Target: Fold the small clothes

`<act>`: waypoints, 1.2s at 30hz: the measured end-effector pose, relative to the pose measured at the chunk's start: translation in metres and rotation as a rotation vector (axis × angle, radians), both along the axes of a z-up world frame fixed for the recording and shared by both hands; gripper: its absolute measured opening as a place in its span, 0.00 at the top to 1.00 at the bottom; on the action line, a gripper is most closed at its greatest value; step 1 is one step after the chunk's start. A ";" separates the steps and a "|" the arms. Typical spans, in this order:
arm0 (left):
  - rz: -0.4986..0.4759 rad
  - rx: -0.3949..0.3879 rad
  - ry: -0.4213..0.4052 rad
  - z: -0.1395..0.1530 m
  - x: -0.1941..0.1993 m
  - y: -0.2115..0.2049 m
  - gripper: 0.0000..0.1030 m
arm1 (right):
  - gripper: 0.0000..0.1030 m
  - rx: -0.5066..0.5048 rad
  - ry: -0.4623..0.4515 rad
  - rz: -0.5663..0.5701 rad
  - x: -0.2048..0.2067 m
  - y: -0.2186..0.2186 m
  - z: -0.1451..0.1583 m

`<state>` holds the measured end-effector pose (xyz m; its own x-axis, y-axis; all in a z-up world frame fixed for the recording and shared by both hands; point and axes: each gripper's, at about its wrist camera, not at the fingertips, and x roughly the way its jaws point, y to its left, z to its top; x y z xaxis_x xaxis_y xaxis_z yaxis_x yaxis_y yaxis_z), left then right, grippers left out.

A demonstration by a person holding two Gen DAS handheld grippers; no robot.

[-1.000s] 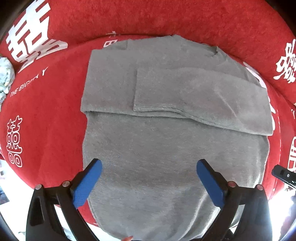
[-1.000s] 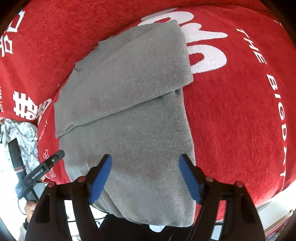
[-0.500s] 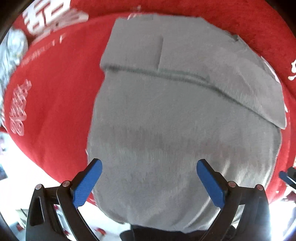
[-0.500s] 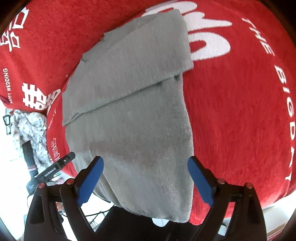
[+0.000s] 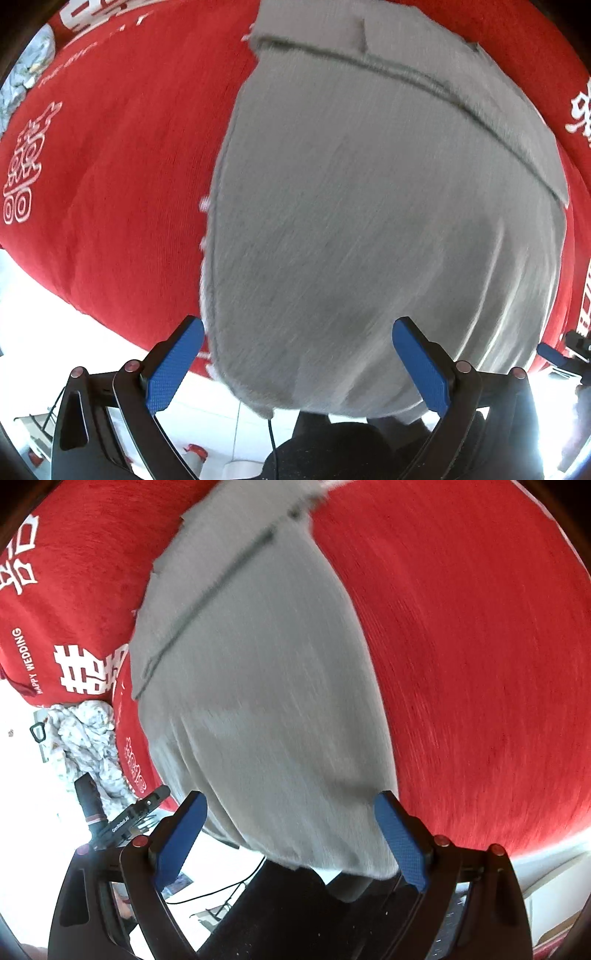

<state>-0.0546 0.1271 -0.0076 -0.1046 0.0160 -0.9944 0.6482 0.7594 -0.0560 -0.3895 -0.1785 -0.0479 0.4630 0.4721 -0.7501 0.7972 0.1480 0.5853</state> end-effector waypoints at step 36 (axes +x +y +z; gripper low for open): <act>-0.069 -0.335 0.329 0.005 -0.050 0.082 0.90 | 0.88 0.056 -0.256 -0.141 -0.021 0.077 0.010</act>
